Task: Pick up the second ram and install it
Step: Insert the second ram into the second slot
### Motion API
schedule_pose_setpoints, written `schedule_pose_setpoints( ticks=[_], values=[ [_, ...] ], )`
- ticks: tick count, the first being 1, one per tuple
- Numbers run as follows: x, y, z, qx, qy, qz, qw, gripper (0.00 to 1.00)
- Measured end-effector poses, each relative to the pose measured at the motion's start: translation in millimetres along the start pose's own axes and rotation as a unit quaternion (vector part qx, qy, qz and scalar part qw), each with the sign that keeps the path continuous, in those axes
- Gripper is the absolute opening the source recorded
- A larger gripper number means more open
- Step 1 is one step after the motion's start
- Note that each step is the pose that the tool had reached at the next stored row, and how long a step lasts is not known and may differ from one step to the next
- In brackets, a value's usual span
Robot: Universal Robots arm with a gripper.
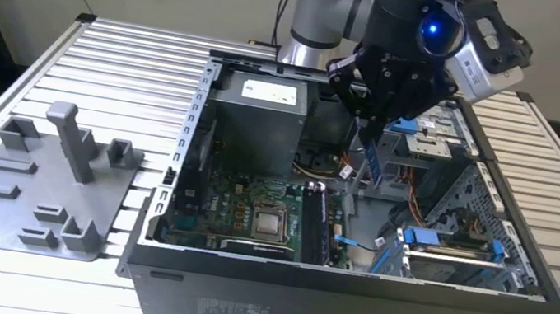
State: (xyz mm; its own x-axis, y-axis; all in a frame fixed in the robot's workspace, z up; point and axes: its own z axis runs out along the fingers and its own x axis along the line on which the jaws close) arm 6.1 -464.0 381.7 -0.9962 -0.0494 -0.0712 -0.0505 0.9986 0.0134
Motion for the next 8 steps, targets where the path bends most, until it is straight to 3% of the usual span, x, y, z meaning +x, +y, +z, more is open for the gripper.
schedule_pose_setpoints(
  ticks=[8],
  values=[
    [0.2,-0.1,2.4,0.0025,-0.0004,0.033,0.9994,0.14]
  ],
)
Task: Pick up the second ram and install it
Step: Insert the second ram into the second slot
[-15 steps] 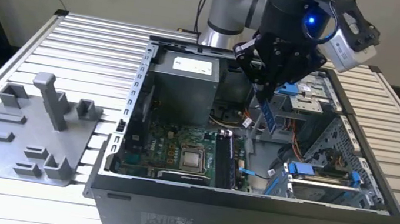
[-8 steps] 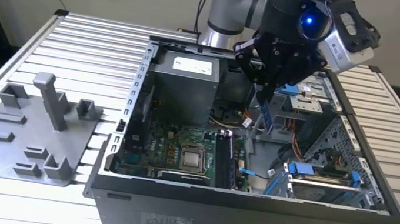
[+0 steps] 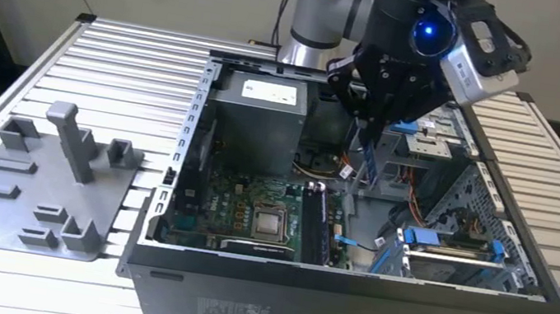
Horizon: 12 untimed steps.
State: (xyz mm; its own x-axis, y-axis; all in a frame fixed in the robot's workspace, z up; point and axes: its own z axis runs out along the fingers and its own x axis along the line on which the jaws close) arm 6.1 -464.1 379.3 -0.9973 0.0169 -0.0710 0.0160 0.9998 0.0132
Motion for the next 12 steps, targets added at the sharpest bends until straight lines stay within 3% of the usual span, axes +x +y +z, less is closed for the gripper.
schedule_pose_setpoints(
  ticks=[5,12],
  values=[
    [0.3,0.0,2.7,0.0010,-0.0001,0.014,0.9999,0.14],
    [0.4,0.1,3.1,0.0011,-0.0001,0.014,0.9999,0.14]
  ],
)
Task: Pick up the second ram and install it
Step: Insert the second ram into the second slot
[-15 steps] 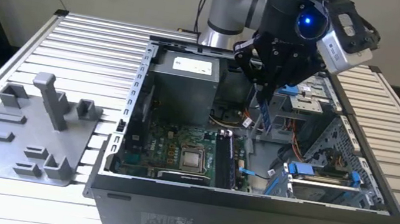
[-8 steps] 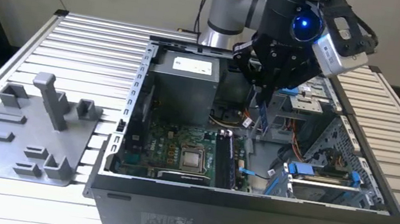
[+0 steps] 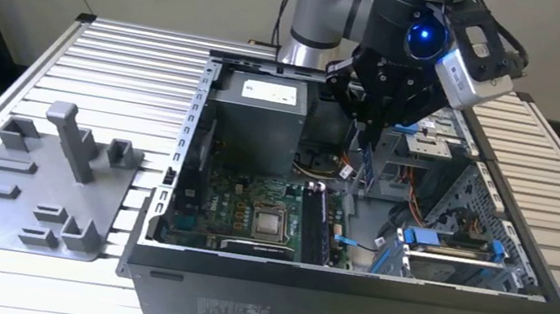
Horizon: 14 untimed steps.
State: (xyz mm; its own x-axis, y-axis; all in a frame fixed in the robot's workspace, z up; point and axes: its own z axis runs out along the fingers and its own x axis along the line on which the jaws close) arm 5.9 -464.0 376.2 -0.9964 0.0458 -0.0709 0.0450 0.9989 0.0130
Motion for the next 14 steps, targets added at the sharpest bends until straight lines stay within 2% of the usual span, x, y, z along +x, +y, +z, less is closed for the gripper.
schedule_pose_setpoints(
  ticks=[14],
  values=[
    [1.1,0.2,7.8,0.0014,0.0000,0.000,1.0000,0.14]
  ],
)
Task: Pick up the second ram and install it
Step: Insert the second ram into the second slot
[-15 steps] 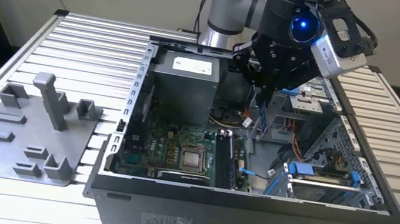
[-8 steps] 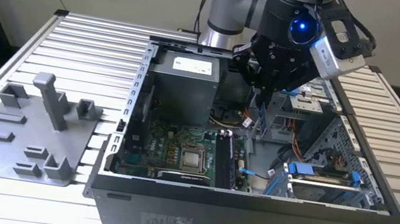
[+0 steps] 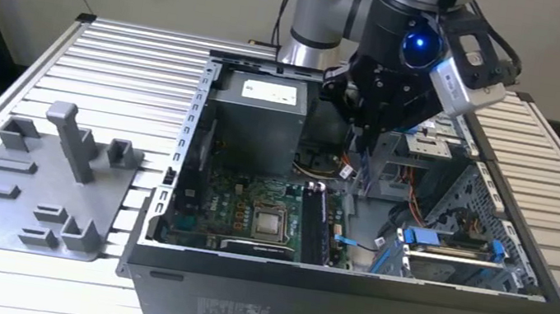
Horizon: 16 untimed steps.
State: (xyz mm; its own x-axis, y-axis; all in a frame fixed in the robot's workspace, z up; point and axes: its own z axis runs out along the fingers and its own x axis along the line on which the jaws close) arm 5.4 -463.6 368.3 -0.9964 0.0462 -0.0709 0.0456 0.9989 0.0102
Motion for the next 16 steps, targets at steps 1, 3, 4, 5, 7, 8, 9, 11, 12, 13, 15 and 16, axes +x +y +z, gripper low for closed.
schedule_pose_setpoints(
  ticks=[1,3,4,5,7,8,9,11,12,13,15,16],
  values=[
    [0.2,0.0,0.6,0.0001,0.0000,0.000,1.0000,0.14],
    [0.4,0.0,1.7,0.0001,0.0000,0.000,1.0000,0.14],
    [0.5,0.0,2.2,0.0001,0.0000,0.000,1.0000,0.14],
    [0.6,-0.1,2.5,0.0001,0.0000,0.000,1.0000,0.14],
    [0.6,-0.1,2.7,0.0002,0.0000,0.001,1.0000,0.14],
    [0.6,-0.1,2.7,0.0002,0.0000,0.001,1.0000,0.14],
    [0.6,-0.1,2.8,0.0001,0.0000,0.001,1.0000,0.14],
    [0.6,-0.1,2.9,0.0001,0.0000,0.001,1.0000,0.14],
    [0.6,-0.1,2.8,0.0001,0.0000,0.001,1.0000,0.14],
    [0.6,-0.1,2.9,0.0001,0.0000,0.001,1.0000,0.14],
    [0.7,0.0,3.5,0.0000,0.0000,0.001,1.0000,0.14],
    [0.8,-0.1,3.9,0.0000,0.0000,0.001,1.0000,0.14]
  ],
)
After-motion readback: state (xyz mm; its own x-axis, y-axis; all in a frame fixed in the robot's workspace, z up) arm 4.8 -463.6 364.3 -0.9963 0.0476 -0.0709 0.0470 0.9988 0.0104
